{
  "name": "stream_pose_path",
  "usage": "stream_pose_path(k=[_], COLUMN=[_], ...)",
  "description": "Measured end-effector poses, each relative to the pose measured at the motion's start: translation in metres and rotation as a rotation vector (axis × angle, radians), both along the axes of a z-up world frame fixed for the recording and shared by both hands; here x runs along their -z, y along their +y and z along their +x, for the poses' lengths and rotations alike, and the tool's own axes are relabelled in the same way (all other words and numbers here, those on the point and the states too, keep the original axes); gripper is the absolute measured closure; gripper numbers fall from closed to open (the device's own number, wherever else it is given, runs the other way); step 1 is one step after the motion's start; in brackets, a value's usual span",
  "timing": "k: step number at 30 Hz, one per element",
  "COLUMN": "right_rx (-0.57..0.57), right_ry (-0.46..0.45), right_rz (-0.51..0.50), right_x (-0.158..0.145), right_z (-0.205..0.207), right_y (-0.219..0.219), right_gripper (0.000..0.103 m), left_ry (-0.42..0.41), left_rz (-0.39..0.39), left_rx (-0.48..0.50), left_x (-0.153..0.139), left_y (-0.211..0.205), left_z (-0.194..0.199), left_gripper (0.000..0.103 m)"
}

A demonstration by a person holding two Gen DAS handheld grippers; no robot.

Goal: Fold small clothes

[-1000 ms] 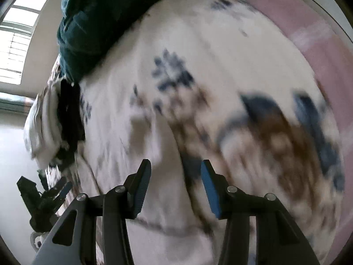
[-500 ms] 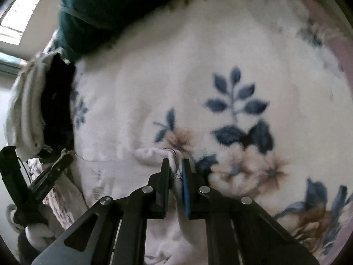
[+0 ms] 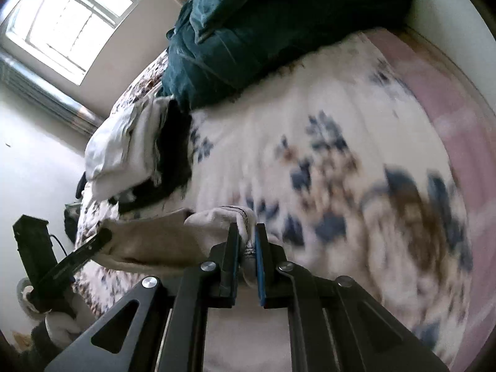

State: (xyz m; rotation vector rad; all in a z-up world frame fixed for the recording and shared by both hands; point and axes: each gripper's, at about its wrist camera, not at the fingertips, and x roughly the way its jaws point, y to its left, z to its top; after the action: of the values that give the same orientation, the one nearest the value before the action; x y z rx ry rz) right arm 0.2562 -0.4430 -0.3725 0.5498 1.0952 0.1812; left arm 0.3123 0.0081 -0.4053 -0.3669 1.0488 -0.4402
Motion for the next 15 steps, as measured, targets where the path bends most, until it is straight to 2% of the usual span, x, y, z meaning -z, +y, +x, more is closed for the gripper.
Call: stream_pose_path(k=[4, 7, 9, 11, 13, 15], right_rx=[0.022, -0.017, -0.071, -0.117, -0.144, -0.102], right_ry=[0.02, 0.068, 0.143, 0.2, 0.243, 0.236], right_rz=[0.088, 0.065, 0.036, 0.012, -0.005, 0.009], right_x=[0.026, 0.053, 0.075, 0.086, 0.09, 0.082], right_z=[-0.074, -0.112, -0.129, -0.137, -0.143, -0.149], right_y=[-0.003, 0.001, 0.007, 0.011, 0.012, 0.004], right_gripper=[0.093, 0.093, 0.091, 0.089, 0.087, 0.087], left_ry=[0.171, 0.276, 0.365, 0.397, 0.414, 0.415], left_rz=[0.03, 0.037, 0.017, -0.011, -0.036, -0.075], left_rx=[0.005, 0.017, 0.016, -0.012, -0.066, -0.14], left_x=[0.045, 0.075, 0.088, 0.089, 0.085, 0.077], left_y=[0.013, 0.025, 0.035, 0.047, 0.061, 0.075], left_z=[-0.056, -0.081, -0.091, -0.104, -0.109, -0.107], left_gripper=[0.096, 0.092, 0.092, 0.078, 0.075, 0.064])
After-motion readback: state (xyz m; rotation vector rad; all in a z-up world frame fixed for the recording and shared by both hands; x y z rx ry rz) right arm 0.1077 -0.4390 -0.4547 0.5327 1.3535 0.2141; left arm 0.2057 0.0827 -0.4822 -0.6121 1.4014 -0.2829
